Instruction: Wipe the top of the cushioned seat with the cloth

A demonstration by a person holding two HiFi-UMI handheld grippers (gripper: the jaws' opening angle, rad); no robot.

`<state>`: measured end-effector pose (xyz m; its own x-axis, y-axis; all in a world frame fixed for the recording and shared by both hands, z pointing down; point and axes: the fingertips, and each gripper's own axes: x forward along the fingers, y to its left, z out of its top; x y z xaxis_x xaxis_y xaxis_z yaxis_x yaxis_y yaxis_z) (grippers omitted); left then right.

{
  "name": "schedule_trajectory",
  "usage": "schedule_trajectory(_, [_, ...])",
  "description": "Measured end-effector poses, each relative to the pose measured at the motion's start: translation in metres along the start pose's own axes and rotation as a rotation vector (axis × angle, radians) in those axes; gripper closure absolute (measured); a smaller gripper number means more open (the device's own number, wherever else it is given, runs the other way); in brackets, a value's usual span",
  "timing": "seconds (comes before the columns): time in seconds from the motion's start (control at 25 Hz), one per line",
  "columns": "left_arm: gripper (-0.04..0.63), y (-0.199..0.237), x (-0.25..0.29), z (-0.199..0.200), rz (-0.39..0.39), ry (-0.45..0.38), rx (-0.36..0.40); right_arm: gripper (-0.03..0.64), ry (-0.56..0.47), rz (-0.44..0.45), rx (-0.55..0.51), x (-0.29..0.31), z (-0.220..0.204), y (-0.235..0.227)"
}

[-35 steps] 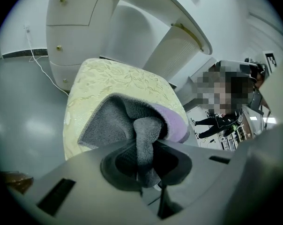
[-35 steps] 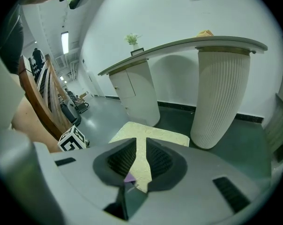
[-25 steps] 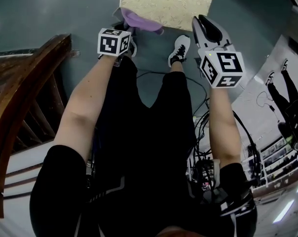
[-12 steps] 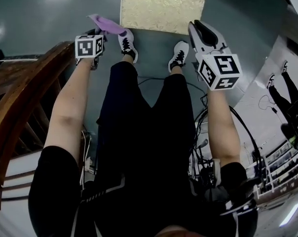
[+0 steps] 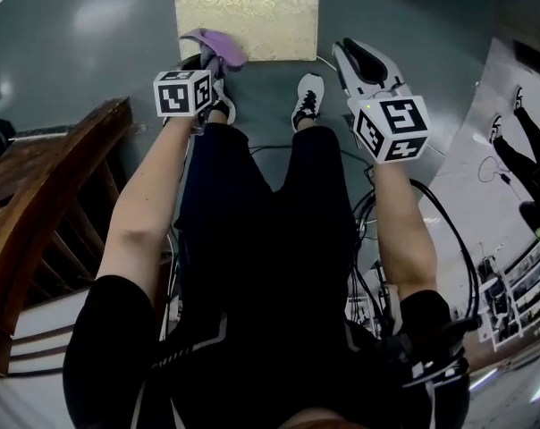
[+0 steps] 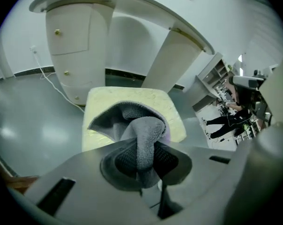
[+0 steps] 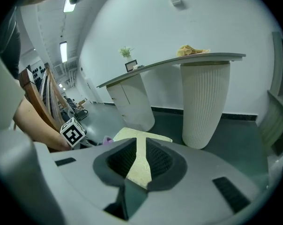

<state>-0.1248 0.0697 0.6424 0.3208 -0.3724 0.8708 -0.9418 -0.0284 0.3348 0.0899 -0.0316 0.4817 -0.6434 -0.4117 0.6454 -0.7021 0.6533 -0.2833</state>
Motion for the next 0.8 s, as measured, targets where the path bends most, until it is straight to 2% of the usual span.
schedule_trajectory(0.2, [0.548, -0.101, 0.041, 0.049, -0.176, -0.071, 0.032, 0.55, 0.006, -0.027, 0.021, -0.018, -0.011, -0.036])
schedule_trajectory(0.32, [0.548, -0.137, 0.069, 0.065, -0.239, -0.05, 0.073, 0.551, 0.001, -0.055, 0.05, -0.029, -0.018, -0.053])
schedule_trajectory(0.48, [0.548, -0.156, 0.11, 0.07, -0.233, 0.005, 0.127, 0.549, 0.016, -0.073, 0.075, -0.034, -0.035, -0.073])
schedule_trajectory(0.6, [0.548, -0.146, 0.13, 0.067, -0.187, 0.047, 0.154, 0.549, 0.023, -0.082, 0.094, -0.033, -0.043, -0.083])
schedule_trajectory(0.8, [0.548, -0.13, 0.133, 0.064, -0.184, 0.059, 0.132, 0.549, 0.018, -0.095, 0.121, -0.03, -0.042, -0.085])
